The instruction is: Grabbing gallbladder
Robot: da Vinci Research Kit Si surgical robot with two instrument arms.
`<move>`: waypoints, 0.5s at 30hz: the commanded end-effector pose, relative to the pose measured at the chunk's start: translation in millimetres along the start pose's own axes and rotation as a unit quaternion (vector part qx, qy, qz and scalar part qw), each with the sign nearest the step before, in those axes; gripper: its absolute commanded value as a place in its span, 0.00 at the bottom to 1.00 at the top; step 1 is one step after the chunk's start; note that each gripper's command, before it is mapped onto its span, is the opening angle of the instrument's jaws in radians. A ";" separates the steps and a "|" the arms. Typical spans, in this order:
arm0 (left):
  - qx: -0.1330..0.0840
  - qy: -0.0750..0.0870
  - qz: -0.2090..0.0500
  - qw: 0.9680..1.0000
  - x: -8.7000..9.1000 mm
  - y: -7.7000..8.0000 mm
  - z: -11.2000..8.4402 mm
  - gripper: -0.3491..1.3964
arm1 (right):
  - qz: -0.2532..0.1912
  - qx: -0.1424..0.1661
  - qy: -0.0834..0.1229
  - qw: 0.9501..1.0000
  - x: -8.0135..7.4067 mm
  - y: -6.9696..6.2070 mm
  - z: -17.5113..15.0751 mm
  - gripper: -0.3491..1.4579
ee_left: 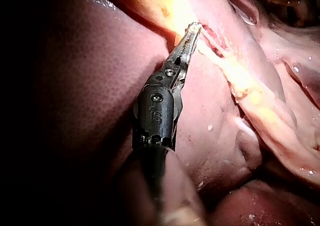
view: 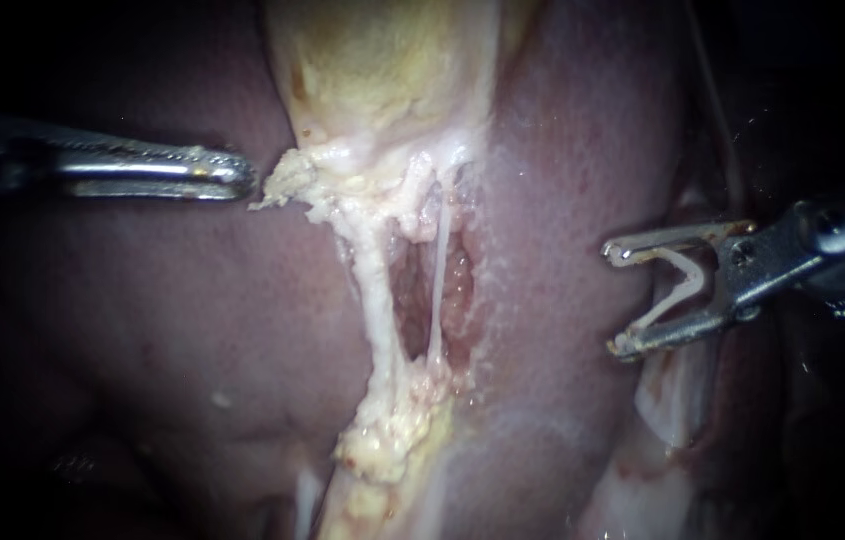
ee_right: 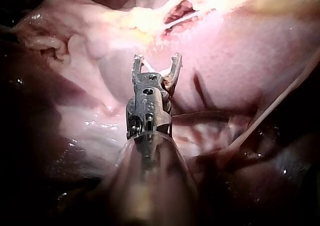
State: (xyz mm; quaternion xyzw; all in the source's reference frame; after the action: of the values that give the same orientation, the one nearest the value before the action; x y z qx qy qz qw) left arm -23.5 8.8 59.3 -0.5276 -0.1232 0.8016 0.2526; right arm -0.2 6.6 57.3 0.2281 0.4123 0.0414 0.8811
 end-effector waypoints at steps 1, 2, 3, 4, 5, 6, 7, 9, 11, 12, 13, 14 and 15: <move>0.001 0.001 -0.001 1.000 0.0 0.0 0.0 0.00 | 0.000 0.000 0.000 1.000 0.0 0.0 0.0 0.47; 0.006 0.002 -0.001 1.000 0.0 0.0 -0.1 0.00 | 0.000 0.000 0.000 1.000 0.0 0.0 0.0 0.47; 0.012 0.002 -0.001 1.000 0.0 -0.1 -0.1 0.00 | 0.000 0.000 0.000 1.000 0.0 0.0 0.0 0.47; 0.017 0.002 -0.001 1.000 -0.1 -0.1 -0.2 0.13 | 0.000 0.000 0.000 1.000 0.0 0.0 0.0 0.47; 0.019 0.003 -0.001 1.000 -0.1 -0.1 -0.2 0.24 | 0.000 0.000 0.000 1.000 0.0 0.0 0.0 0.47; 0.023 0.004 -0.001 1.000 -0.1 -0.1 -0.2 0.35 | 0.000 0.000 0.000 1.000 0.0 0.0 0.0 0.47; 0.027 0.004 -0.001 1.000 -0.1 -0.1 -0.1 0.45 | 0.000 0.000 0.000 1.000 0.0 0.0 0.0 0.47; 0.031 0.007 -0.002 0.999 -0.2 -0.2 0.0 0.57 | 0.000 0.000 0.000 1.000 0.0 0.0 0.0 0.47; 0.033 0.006 -0.001 0.999 -0.4 -0.4 0.3 0.59 | 0.000 0.000 0.000 1.000 0.0 0.0 0.0 0.47; 0.034 0.006 -0.001 0.999 -0.6 -0.4 0.5 0.60 | 0.000 0.000 0.000 1.000 0.0 0.0 0.0 0.47; 0.034 0.006 0.000 0.999 -0.8 -0.5 0.7 0.61 | 0.000 0.000 0.000 1.000 0.0 0.0 0.0 0.47; 0.035 0.006 0.001 0.999 -1.2 -0.6 1.1 0.61 | 0.000 0.000 0.000 1.000 0.0 0.0 0.0 0.47; 0.036 0.007 0.002 0.999 -1.5 -0.8 1.4 0.61 | 0.000 0.000 0.000 1.000 0.1 0.0 0.1 0.47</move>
State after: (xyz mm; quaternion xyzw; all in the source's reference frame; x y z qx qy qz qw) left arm -24.2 8.7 61.8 -0.5233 -0.0906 0.8027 0.2714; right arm -0.1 6.6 57.3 0.2281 0.4124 0.0417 0.8810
